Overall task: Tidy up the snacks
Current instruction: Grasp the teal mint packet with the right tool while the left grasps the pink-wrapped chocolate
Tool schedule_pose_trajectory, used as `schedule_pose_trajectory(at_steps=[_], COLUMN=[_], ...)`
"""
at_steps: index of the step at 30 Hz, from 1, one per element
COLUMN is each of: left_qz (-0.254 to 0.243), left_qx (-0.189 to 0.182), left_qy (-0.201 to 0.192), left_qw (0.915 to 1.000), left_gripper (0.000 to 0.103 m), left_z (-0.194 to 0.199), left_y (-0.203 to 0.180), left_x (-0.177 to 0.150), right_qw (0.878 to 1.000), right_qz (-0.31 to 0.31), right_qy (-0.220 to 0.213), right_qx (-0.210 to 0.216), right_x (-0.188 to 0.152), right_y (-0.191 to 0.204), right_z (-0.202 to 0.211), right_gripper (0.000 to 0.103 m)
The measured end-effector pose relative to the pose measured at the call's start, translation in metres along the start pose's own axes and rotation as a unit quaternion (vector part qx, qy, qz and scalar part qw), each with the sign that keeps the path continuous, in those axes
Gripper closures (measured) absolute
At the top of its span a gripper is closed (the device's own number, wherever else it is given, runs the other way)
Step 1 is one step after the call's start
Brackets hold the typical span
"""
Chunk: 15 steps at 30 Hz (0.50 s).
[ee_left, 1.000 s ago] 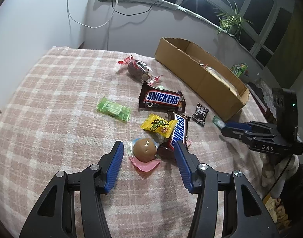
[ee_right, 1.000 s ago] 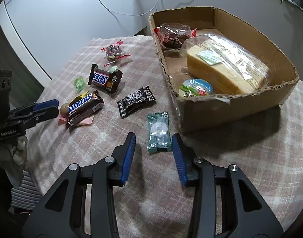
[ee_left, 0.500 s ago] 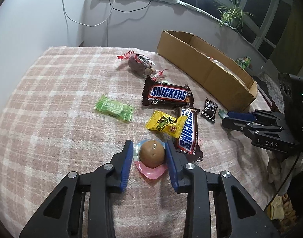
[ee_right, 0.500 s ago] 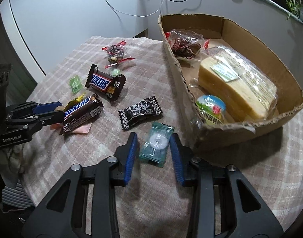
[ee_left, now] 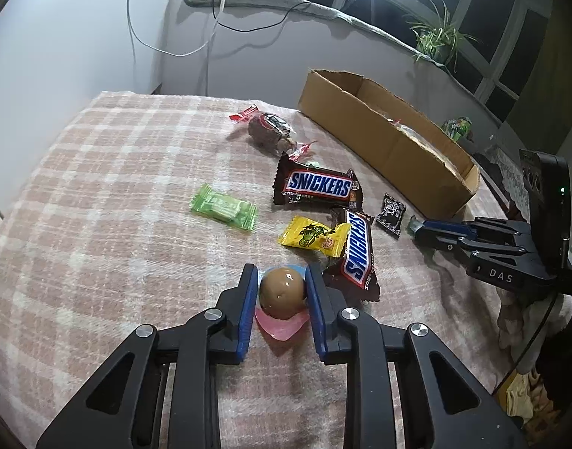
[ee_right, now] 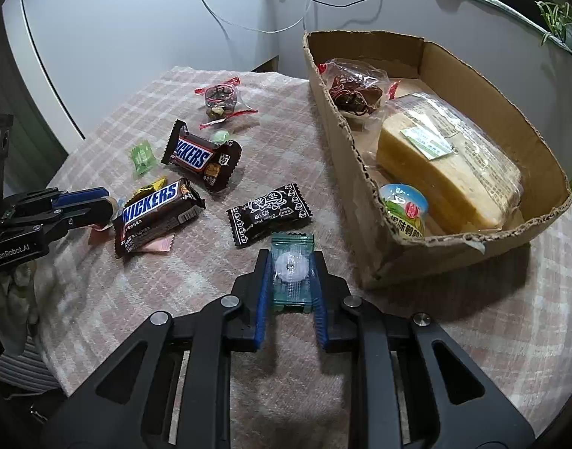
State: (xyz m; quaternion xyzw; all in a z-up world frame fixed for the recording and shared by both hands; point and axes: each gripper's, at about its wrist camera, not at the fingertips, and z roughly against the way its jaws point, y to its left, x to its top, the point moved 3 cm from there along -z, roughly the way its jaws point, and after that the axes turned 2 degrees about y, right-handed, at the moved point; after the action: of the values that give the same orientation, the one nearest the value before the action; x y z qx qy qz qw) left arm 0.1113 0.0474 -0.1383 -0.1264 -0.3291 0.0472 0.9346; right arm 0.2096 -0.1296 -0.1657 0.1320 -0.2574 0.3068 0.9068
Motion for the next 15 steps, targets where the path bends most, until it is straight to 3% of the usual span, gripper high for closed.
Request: schedule_pose_trajectory(at_steps=[15], left_qz=[0.010], left_qx=[-0.010], left_qy=[-0.033], left_qw=[0.9993], left_gripper=[0.079], left_z=[0.023], left_y=[-0.003], left_x=[0.017], right_qw=[0.999], right_qz=[-0.005], right_qy=[-0.037], right_qx=[0.012], right_x=[0.002], right_y=[0.001], right_z=[0.035], right_gripper=[0.082])
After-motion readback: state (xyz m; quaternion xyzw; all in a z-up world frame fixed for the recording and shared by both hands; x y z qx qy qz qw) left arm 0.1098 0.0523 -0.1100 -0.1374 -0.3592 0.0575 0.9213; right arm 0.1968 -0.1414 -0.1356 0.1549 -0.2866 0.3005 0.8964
